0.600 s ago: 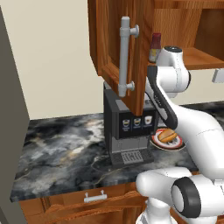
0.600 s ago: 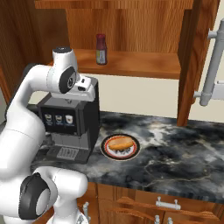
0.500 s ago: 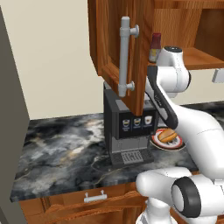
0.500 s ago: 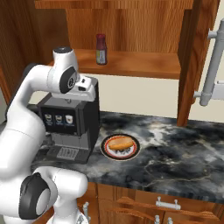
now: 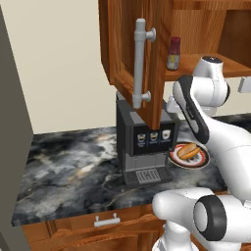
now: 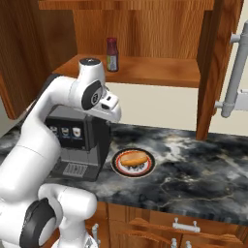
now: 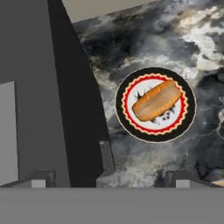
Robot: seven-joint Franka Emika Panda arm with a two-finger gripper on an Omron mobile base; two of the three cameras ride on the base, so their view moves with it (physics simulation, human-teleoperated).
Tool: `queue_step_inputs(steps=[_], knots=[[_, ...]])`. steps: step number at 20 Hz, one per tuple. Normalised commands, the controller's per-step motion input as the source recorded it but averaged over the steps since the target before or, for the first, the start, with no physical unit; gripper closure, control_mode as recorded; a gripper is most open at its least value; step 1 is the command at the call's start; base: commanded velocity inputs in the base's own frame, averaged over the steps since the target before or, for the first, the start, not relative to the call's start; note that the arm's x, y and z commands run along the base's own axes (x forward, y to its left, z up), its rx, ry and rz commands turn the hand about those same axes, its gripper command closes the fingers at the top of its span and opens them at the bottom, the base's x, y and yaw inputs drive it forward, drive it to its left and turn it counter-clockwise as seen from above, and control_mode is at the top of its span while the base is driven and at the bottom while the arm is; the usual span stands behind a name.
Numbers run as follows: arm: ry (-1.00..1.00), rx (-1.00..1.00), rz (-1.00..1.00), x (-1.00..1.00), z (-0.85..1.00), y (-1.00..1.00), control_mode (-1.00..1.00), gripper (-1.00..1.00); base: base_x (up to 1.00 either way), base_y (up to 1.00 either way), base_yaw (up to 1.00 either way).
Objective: Move the hot dog bun to the plate on the dining table and place the condiment next to that plate. Then navigate to the fridge and take the sausage and place it on the plate as well.
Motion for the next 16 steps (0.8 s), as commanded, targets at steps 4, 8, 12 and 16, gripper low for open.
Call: queue_step_inputs(steps=[4,8,12,16], knots=[[0.13,0.09,-0.70,0.00,-0.80,-0.54,-1.00,-1.00,0.00,0.00,0.00],[0.13,0.21,-0.65,0.00,-0.71,-0.63,-1.00,-1.00,0.00,0.00,0.00],[0.04,0.33,-0.49,-0.19,-0.38,-0.95,-1.00,-1.00,0.00,0.00,0.00],[0.00,0.38,-0.23,-0.25,-0.18,-0.75,-1.00,-1.00,0.00,0.00,0.00]])
